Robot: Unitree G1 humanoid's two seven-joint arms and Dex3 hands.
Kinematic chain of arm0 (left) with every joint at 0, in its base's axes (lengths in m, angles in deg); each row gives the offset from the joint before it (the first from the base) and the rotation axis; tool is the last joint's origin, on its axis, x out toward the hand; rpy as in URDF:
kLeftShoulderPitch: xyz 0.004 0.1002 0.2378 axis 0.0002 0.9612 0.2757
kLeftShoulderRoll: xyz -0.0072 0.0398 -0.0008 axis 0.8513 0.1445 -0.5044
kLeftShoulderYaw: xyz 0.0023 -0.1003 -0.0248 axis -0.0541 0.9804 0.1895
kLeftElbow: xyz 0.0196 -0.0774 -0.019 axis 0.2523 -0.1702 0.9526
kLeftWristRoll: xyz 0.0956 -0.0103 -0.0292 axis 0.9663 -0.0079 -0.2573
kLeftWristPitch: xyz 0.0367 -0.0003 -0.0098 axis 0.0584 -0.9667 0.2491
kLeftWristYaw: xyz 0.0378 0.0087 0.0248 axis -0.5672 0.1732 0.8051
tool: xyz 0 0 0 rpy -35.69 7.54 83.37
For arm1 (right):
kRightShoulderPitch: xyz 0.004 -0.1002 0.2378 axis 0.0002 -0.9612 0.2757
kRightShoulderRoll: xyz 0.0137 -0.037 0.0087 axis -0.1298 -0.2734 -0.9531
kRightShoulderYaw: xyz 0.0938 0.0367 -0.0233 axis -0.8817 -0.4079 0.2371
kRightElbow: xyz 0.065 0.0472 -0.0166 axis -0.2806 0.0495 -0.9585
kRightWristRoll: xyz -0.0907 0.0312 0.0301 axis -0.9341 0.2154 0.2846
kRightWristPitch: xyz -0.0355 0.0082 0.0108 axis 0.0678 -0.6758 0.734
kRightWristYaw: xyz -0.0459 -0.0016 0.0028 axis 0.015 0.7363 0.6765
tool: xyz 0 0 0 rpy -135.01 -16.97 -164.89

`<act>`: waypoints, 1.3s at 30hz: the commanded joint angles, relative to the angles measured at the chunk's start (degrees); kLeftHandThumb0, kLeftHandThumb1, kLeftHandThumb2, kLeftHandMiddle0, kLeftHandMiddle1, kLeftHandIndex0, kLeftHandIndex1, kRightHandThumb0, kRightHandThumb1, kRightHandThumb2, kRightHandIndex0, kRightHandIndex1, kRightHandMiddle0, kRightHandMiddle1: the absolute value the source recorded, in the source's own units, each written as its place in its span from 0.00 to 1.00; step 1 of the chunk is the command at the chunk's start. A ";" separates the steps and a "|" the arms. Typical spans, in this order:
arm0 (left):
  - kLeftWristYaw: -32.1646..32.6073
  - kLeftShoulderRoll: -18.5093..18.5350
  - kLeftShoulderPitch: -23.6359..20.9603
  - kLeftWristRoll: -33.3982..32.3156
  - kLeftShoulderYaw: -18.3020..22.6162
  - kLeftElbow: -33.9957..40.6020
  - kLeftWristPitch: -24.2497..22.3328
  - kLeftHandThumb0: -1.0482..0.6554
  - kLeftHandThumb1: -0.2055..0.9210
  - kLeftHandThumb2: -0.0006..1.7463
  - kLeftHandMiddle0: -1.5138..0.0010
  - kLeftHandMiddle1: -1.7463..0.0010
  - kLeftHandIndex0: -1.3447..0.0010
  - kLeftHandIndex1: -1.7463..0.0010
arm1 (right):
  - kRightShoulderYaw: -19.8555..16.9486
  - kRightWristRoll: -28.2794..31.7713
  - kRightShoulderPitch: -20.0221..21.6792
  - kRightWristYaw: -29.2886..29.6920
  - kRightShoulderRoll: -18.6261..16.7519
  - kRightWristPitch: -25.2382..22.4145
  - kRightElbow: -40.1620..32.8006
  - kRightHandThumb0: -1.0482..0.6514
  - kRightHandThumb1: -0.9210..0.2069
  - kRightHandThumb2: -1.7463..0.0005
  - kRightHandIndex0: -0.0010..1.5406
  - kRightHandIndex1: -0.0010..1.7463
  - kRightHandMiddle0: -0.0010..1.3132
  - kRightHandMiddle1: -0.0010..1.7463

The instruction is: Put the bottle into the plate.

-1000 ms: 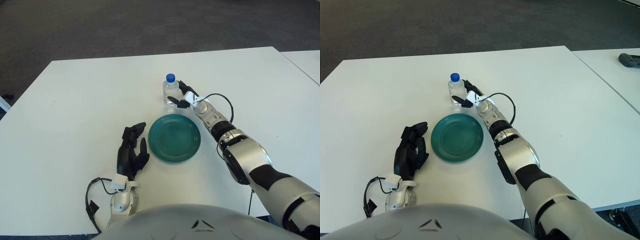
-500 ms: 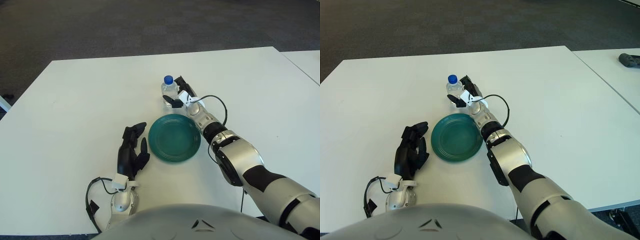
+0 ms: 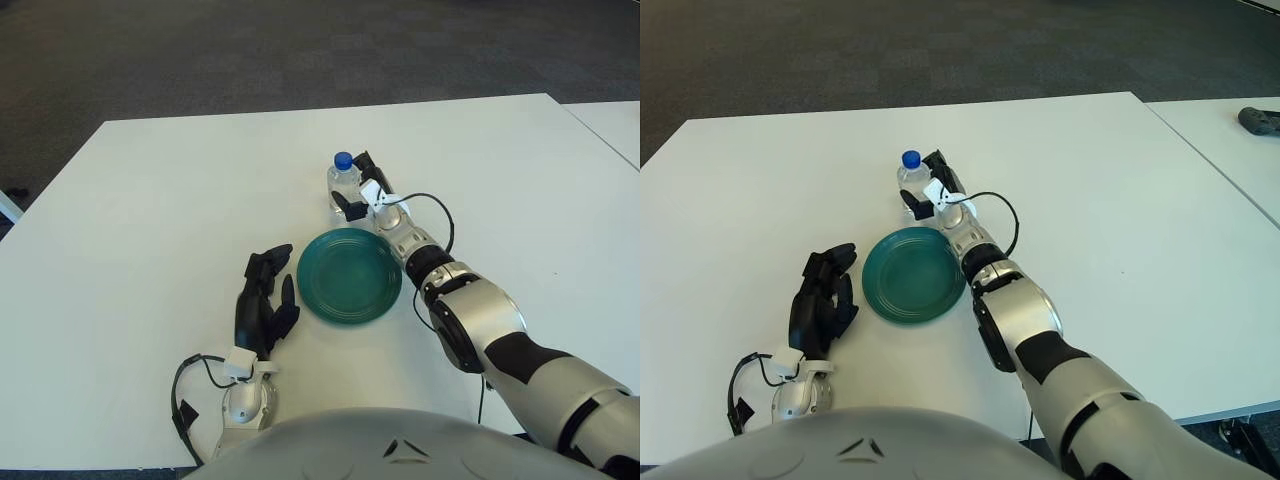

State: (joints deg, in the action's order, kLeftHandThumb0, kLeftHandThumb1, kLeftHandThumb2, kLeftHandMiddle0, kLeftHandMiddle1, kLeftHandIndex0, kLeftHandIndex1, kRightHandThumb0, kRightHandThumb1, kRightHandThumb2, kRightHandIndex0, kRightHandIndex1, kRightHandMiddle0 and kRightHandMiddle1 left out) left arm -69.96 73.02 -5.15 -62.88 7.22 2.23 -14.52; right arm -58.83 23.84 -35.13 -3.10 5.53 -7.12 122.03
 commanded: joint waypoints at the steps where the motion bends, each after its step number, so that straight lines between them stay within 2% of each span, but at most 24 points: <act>1: 1.26 -5.11 0.57 -1.08 -1.19 -11.17 -0.37 0.23 1.00 0.36 0.60 0.48 0.80 0.38 | -1.03 1.06 -1.53 0.05 0.85 2.35 -1.80 0.31 0.65 0.16 0.77 1.00 0.54 1.00; 10: 1.64 -4.92 0.37 -0.62 -1.35 -11.30 0.01 0.23 1.00 0.36 0.59 0.49 0.79 0.38 | -1.01 0.98 -4.32 -0.88 2.39 5.72 -5.33 0.30 0.70 0.12 0.78 1.00 0.58 1.00; 20: 1.86 -4.84 0.86 -0.98 -1.45 -12.09 0.21 0.22 1.00 0.36 0.60 0.49 0.81 0.39 | -2.05 2.95 -10.29 -4.76 3.88 7.00 -17.62 0.29 0.73 0.10 0.79 1.00 0.60 1.00; 29: 2.00 -4.39 0.37 -0.56 -1.16 -13.53 0.81 0.21 1.00 0.37 0.60 0.49 0.81 0.39 | -1.52 2.43 -16.63 -7.34 4.35 4.32 -31.72 0.28 0.75 0.08 0.80 1.00 0.62 1.00; 34: 1.84 -4.17 -0.31 -0.29 -1.24 -14.54 1.39 0.21 1.00 0.37 0.59 0.49 0.81 0.39 | -0.41 1.46 -21.88 -9.90 4.55 -0.34 -44.82 0.28 0.75 0.08 0.81 1.00 0.62 1.00; 39: 1.45 -3.92 -0.42 -0.11 -1.66 -14.57 1.85 0.22 1.00 0.37 0.59 0.50 0.80 0.38 | 0.18 1.67 -24.75 -12.38 4.60 -3.33 -51.71 0.28 0.75 0.08 0.82 1.00 0.62 1.00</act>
State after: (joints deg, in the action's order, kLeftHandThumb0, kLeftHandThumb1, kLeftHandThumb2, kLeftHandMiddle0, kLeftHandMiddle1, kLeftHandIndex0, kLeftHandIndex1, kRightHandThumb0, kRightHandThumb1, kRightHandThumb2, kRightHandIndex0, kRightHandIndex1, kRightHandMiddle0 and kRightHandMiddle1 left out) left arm -68.99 73.23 -6.17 -62.71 6.72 1.84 -14.05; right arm -59.59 24.70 -56.25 -12.45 9.76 -6.48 80.70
